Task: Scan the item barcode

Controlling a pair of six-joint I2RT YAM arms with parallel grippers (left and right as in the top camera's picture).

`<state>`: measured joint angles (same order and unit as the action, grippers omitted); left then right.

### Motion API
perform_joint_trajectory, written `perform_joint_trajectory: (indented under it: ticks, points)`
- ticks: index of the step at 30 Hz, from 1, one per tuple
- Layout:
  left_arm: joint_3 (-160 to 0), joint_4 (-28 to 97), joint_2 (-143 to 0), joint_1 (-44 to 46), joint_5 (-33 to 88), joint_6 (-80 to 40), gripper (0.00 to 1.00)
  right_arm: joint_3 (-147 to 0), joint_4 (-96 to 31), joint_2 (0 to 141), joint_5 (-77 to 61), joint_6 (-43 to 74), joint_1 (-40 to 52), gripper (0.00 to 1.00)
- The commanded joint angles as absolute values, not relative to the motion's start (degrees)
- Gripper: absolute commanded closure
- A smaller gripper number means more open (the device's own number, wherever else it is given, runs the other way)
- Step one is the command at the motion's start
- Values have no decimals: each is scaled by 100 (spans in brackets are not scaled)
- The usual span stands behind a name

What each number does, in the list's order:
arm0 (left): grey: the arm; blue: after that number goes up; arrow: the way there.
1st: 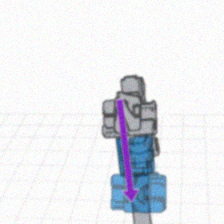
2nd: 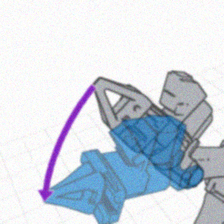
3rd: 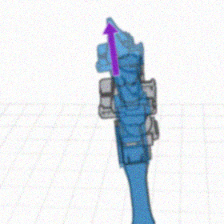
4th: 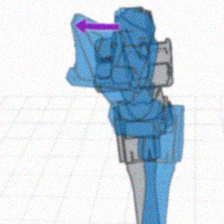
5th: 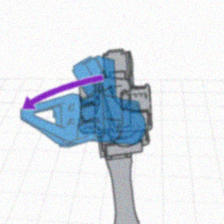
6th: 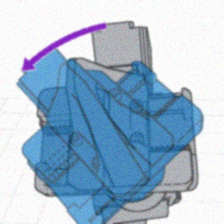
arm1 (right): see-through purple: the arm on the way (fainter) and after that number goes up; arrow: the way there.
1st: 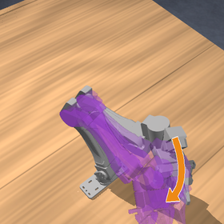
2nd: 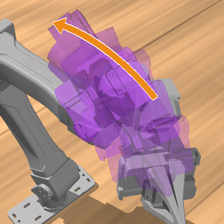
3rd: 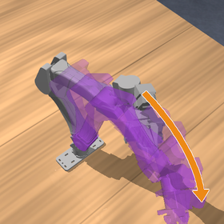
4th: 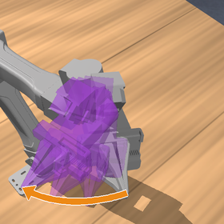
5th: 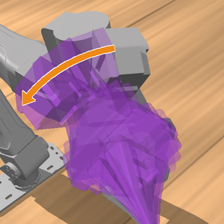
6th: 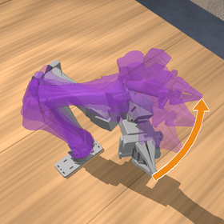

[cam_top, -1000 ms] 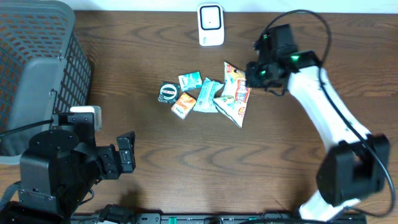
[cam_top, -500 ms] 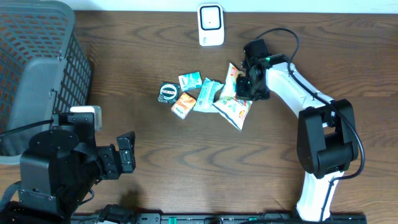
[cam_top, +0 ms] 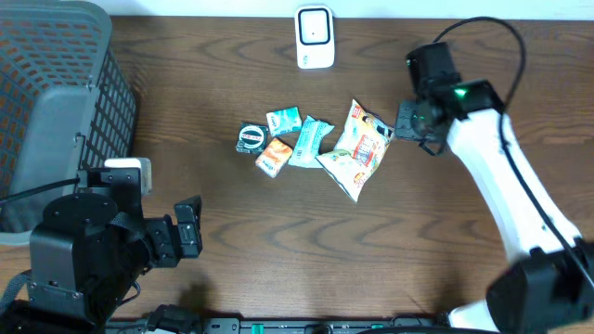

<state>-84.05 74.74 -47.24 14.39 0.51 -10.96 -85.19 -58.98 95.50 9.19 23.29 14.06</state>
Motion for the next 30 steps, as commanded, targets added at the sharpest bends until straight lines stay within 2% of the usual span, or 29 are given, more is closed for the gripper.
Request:
perform_joint_trajectory:
  ticks: [1, 21, 30]
  points:
    - [-8458, 7481, -4737, 1420, 43, -1168, 2, -8538, -5922, 9485, 357, 2224, 1479, 91]
    - [-8458, 7481, -4737, 1420, 40, -1168, 2, -8538, -6208, 9553, 237, 2224, 1693, 89]
    - [-8458, 7481, -4737, 1420, 43, -1168, 2, -8538, -6082, 9553, -381, 2226, 1693, 83]
